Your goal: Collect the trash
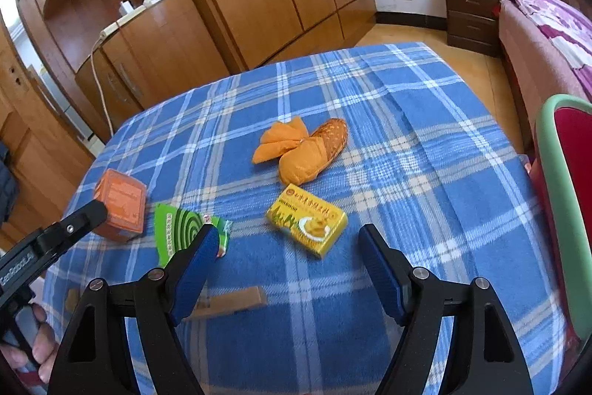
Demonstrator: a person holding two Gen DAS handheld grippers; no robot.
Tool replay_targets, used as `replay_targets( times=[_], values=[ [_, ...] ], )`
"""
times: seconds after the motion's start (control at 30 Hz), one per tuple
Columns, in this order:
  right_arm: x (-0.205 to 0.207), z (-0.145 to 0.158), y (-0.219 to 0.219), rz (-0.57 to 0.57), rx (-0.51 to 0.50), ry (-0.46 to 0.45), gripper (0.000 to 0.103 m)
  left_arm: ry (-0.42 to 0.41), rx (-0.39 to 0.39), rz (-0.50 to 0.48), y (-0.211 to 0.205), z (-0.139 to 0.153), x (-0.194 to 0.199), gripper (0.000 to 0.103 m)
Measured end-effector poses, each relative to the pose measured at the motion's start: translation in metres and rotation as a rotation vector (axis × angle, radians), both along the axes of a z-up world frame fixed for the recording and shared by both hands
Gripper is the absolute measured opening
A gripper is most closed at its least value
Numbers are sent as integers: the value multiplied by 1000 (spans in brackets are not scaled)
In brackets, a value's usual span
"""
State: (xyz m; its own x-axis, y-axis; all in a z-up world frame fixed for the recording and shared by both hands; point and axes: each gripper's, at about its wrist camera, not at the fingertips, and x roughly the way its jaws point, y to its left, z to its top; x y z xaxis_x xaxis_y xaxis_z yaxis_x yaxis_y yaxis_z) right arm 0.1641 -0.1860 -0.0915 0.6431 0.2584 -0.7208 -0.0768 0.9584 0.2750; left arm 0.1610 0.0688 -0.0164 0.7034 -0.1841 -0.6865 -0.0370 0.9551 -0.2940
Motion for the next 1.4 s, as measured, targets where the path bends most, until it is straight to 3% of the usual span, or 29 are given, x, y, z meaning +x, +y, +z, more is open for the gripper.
replay_targets(
  times=[0.1, 0.23, 0.33, 0.5, 0.73, 0.83, 0.87, 1.4],
  values=[
    [1, 0, 0, -13, -16, -5, 65, -2, 1, 1, 0, 0, 0, 46],
    [0, -2, -1, -31, -85, -6, 34, -3, -3, -1, 0, 1, -1, 46],
    [-1, -3, -7, -38, -76, 4, 12, -7, -3, -4, -2, 3, -4, 46],
    [-9, -4, -14, -34, -33, 12, 5, -17, -6, -15, -6, 8, -10, 46],
    [-19, 4, -17, -11, 2, -10, 10, -35, -4, -18, -8, 16, -19, 46],
    [-17, 9, -18, -13, 0, -27, 39, -32, -3, -14, -7, 16, -18, 46],
    [-16, 11, -18, -7, 3, -35, 44, -30, -4, -12, -7, 15, -17, 46],
    [22, -2, 6, 37, -106, -17, 57, -2, -3, -8, -7, 3, -7, 46]
  ],
)
